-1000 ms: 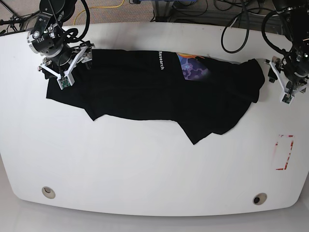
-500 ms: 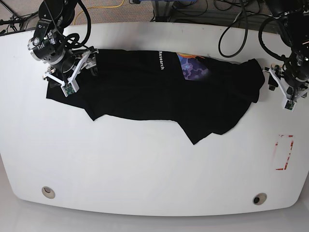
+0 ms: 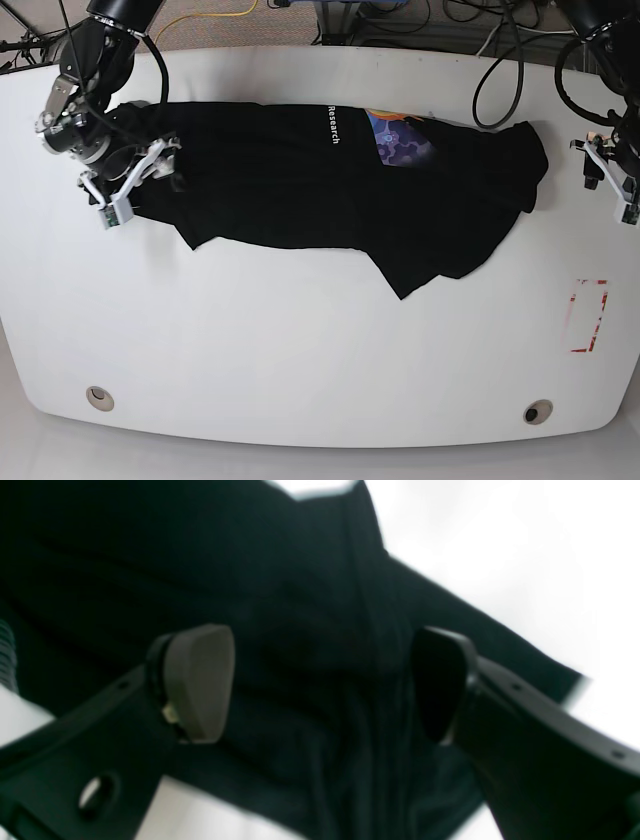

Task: Fold the T-shirt properly
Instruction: 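Open both grippers and release the shirt edge, then lower the right gripper onto the shirt's hem corner and grasp it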

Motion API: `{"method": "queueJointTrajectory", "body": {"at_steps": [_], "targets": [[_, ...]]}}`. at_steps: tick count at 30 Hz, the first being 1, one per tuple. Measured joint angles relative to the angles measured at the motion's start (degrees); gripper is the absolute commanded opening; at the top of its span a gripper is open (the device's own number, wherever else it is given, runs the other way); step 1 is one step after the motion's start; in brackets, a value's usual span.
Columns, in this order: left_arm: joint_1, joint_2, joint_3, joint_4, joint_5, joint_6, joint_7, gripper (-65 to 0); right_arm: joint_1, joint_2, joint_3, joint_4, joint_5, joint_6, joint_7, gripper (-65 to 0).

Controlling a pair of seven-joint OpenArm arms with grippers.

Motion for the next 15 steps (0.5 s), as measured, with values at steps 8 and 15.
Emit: {"method": "queueJointTrajectory", "body": {"at_steps": [8,15], "targets": [[-4.2,1.4,0.3,-1.8,0.7,-0.2,-0.7,-29.6,6.8,3.3,6.4,-10.2,-1.2,0.4,-0.3,-11.0],[-13.2,3.8,4.0,-5.8,-0.9,0.0,-4.0,-29.9,15.2,4.0,6.2,-20.2,-4.7,-0.5,1.0,-11.2]]}}
